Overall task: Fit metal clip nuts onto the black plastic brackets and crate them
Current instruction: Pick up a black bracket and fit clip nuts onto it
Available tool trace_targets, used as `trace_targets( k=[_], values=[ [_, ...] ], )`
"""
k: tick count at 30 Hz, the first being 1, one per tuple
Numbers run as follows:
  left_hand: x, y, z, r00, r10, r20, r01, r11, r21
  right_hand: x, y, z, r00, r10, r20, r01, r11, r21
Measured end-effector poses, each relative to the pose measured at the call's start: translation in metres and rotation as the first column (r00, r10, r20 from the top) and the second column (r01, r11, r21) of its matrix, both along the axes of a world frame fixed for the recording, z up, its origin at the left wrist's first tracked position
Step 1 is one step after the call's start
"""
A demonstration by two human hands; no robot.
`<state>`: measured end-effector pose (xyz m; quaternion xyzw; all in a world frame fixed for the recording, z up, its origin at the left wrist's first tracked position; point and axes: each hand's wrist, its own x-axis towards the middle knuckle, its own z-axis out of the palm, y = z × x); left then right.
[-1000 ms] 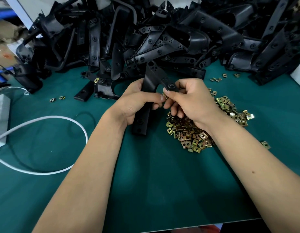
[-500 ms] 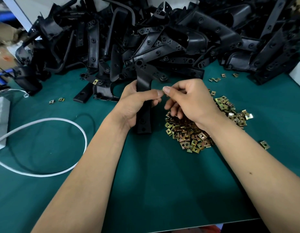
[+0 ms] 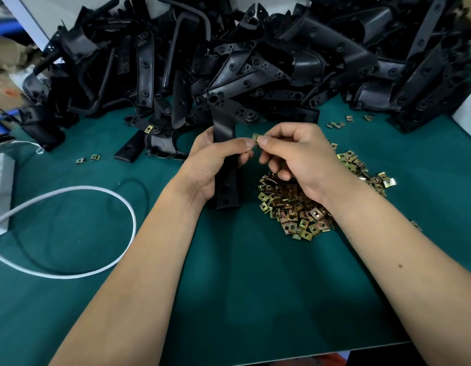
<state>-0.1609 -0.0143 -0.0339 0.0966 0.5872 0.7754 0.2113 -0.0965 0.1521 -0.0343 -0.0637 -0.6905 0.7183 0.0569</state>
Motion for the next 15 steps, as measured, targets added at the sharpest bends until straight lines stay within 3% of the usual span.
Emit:
trace_targets(
  k=[8, 15],
  values=[
    [0.003, 0.006, 0.004, 0.994, -0.044, 0.104, 0.032, 0.993, 0.117, 0.001, 0.003, 0.008, 0.993, 0.118, -0.018, -0.119, 0.987, -0.111],
    [0.000, -0.003, 0.005, 0.983, -0.176, 0.042, 0.177, 0.984, -0.017, 0.007, 0.024, 0.018, 0.934, 0.357, 0.029, -0.358, 0.932, 0.063]
  ],
)
